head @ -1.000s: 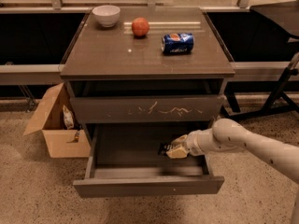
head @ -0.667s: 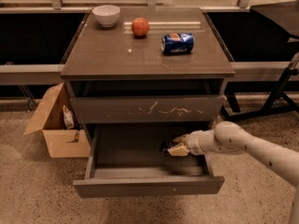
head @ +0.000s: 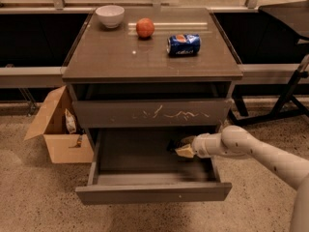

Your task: Place rxbar chocolate into middle drawer

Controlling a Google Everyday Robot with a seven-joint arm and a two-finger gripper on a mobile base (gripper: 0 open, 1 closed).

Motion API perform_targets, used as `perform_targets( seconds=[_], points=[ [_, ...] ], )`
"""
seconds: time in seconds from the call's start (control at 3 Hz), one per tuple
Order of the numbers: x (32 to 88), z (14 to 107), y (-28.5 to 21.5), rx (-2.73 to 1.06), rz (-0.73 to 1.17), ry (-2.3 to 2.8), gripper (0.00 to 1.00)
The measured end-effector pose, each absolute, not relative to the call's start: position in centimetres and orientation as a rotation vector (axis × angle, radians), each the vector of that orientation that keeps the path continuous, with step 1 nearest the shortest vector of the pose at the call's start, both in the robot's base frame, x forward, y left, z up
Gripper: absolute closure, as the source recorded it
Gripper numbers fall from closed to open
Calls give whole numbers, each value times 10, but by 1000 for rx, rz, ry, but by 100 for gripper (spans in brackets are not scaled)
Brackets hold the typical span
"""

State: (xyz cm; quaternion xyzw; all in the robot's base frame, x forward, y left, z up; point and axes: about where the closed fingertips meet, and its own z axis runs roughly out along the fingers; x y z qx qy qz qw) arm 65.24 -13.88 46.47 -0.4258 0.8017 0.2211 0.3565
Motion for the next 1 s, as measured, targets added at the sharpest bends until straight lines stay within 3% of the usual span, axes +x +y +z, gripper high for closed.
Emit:
perform_targets(
  seconds=[0.33,0.67,1.0],
  points=[
    [655,463,-140,-1092,565,2070,11],
    [656,465,-148,-1064,536,2073,0],
    [645,480,-169,-977,498,2044,0]
  ],
)
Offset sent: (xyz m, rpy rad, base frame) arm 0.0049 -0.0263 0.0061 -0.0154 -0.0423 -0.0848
